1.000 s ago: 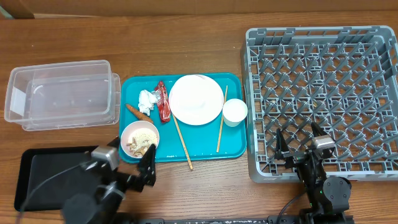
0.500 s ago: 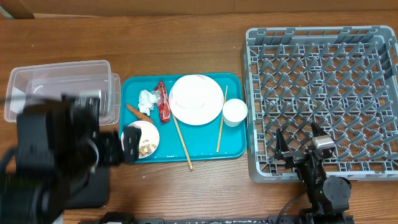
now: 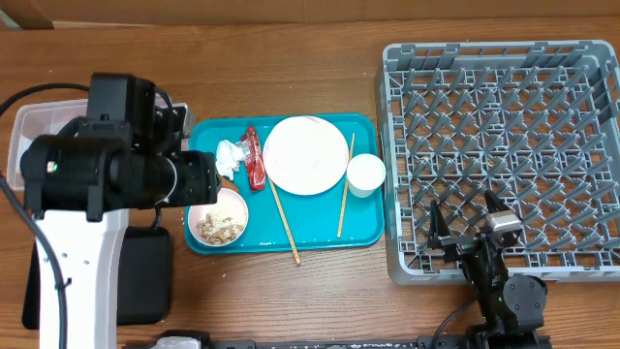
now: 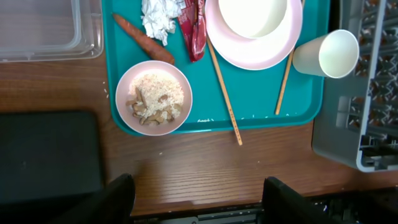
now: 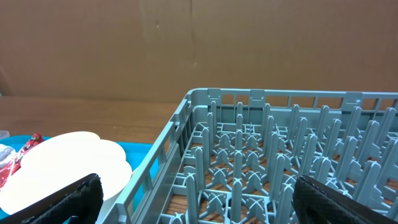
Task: Sort waste into correct bins and load items into the dishwasher
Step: 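Reach the left gripper to the white tissue on the teal tray and grasp it, then carry the tissue left and drop it into the clear plastic bin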
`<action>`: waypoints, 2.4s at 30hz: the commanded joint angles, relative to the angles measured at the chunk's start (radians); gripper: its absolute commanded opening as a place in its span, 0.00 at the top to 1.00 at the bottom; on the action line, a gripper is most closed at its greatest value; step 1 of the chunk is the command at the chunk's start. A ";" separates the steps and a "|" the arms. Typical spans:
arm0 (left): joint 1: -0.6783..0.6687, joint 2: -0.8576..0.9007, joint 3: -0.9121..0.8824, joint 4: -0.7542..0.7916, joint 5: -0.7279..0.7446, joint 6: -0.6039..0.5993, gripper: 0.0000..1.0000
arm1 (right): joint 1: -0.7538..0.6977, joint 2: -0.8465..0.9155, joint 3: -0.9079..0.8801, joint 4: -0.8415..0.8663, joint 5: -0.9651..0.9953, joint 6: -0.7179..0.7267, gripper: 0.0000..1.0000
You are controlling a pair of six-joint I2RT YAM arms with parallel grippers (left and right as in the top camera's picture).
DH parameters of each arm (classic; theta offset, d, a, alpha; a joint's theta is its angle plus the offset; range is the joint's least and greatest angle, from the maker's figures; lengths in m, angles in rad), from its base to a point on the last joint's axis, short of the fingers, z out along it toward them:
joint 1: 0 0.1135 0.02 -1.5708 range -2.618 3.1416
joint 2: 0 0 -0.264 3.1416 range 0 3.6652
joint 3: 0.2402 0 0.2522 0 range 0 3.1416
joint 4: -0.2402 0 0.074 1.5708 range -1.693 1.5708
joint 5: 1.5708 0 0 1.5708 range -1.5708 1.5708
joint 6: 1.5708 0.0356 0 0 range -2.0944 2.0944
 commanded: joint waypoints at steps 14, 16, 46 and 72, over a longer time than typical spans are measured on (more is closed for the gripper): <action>0.005 0.132 -0.102 0.147 -0.100 -0.220 0.31 | -0.004 -0.012 -0.011 0.005 -0.005 -0.003 0.00; 0.005 0.133 -0.157 0.196 -0.100 -0.235 0.31 | -0.004 -0.012 -0.011 0.005 -0.005 -0.003 0.00; 0.004 0.324 -0.705 1.149 -0.243 -0.194 0.30 | -0.004 -0.012 -0.011 0.005 -0.005 -0.003 0.00; 0.007 0.220 -0.360 0.942 -0.109 -0.170 0.96 | -0.004 -0.012 -0.011 0.005 -0.005 -0.003 0.00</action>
